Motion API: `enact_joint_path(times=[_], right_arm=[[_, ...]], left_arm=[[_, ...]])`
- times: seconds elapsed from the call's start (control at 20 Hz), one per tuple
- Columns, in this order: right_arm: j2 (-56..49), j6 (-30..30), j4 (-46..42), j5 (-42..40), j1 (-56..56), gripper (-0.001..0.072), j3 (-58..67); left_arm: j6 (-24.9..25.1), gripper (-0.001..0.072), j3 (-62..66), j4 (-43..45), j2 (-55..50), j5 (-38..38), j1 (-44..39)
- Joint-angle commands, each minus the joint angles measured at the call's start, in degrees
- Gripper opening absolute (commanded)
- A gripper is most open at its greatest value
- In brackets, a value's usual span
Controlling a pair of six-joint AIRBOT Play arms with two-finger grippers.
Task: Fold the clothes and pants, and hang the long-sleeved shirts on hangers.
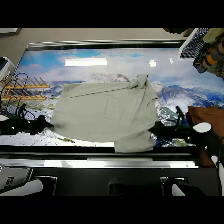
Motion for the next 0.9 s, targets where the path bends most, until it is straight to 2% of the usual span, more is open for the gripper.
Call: enact_joint_path(times=[0.0,0.25,0.4,0.45,0.55,0.65,0.75,0.85], right_arm=[[0.0,-0.4,0.0,-1.4,0.0,0.004,16.0],[0.3,3.5,-2.8,2.2,0.0,0.004,50.3],[3.0,5.9,-5.2,5.8,0.0,0.004,66.5],[4.5,7.0,-5.9,6.0,0.0,0.004,70.2],[8.0,8.7,-7.6,5.4,0.0,0.004,75.8],[11.1,11.1,-9.6,3.4,0.0,0.004,78.4],[13.5,12.7,-11.7,1.0,0.0,0.004,79.1],[14.0,14.7,-13.9,-0.3,0.0,0.004,79.1]], left_arm=[[-0.2,0.0014,7.6,-6.8,5.1,-1.9,-0.4],[-8.1,0.0013,29.0,-6.2,20.1,-0.8,0.2],[-11.8,0.0014,40.2,-2.1,29.6,-0.8,0.2],[-14.2,0.0014,42.8,1.1,32.7,-0.7,0.2],[-22.5,0.0014,45.8,11.2,39.0,-0.7,0.2],[-27.8,0.0014,46.1,19.6,44.1,-0.8,0.2],[-29.7,0.0014,46.1,23.4,47.1,-0.8,0.2],[-29.6,0.0014,46.1,23.6,47.2,-0.8,0.2]])
